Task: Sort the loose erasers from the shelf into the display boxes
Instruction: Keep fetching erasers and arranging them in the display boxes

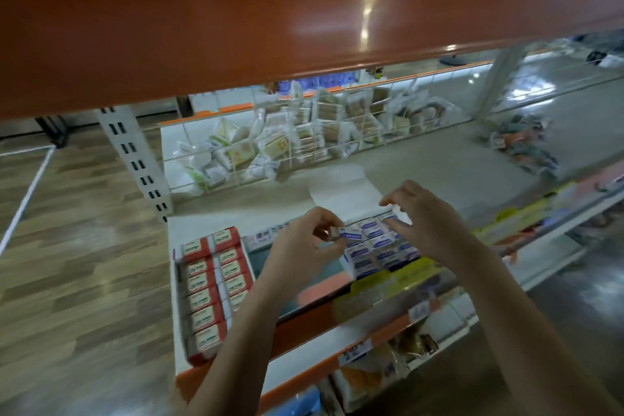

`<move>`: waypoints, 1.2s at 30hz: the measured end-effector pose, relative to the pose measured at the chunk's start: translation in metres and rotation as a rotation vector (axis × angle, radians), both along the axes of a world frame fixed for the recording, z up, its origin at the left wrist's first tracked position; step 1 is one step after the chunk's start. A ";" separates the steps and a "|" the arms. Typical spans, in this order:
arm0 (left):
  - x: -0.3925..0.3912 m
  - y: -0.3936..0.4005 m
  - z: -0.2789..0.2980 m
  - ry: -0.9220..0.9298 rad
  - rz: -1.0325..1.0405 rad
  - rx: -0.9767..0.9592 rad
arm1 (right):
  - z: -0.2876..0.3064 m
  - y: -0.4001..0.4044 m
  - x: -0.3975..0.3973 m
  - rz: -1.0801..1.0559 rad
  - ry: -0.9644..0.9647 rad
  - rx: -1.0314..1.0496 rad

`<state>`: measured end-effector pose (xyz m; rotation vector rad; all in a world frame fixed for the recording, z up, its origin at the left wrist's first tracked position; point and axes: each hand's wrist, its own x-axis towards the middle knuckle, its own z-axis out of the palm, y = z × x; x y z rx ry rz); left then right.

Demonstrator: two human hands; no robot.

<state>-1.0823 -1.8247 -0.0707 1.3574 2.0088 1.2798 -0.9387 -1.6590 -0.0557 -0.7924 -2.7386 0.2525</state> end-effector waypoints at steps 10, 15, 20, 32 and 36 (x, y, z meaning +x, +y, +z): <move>0.069 0.088 -0.028 0.573 0.072 -0.257 | -0.031 0.060 0.053 -0.173 -0.080 -0.181; 0.074 0.104 -0.039 0.607 0.123 -0.296 | -0.039 0.065 0.050 -0.132 -0.056 -0.207; 0.077 0.114 -0.044 0.695 0.113 -0.368 | -0.042 0.066 0.050 -0.094 -0.040 -0.205; 0.073 0.123 -0.046 0.742 0.014 -0.383 | -0.044 0.074 0.049 -0.072 -0.032 -0.247; 0.070 0.135 -0.026 0.816 -0.066 -0.338 | -0.029 0.074 0.061 -0.121 -0.011 -0.242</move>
